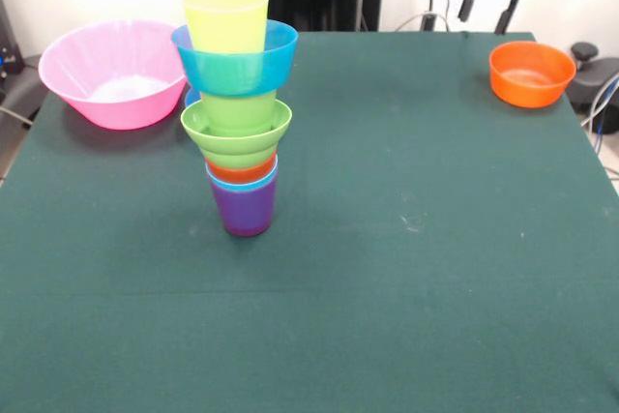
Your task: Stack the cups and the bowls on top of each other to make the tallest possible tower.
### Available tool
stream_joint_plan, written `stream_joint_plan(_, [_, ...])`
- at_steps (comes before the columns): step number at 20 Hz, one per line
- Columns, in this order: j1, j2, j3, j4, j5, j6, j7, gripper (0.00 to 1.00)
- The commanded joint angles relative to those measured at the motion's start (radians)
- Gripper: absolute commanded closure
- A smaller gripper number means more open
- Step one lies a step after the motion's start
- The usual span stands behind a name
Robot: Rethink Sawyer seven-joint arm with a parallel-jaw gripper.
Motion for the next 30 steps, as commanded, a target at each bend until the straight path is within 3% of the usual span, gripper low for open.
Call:
stream_joint_plan(1, [0.027, 0.066, 0.048, -0.126, 0.065, 0.065, 0.158, 0.00])
stream_joint_plan(8, [0.075, 0.187, 0.052, -0.198, 0.130, -0.009, 0.196, 0.00])
stream_joint_plan(17, [0.076, 0.280, 0.038, -0.237, 0.160, -0.062, 0.173, 0.00])
stream_joint_plan(23, [0.045, 0.283, 0.057, -0.174, 0.116, -0.141, 0.158, 0.00])
stream_joint_plan(30, [0.021, 0.249, 0.068, -0.121, 0.082, -0.164, 0.135, 0.00])
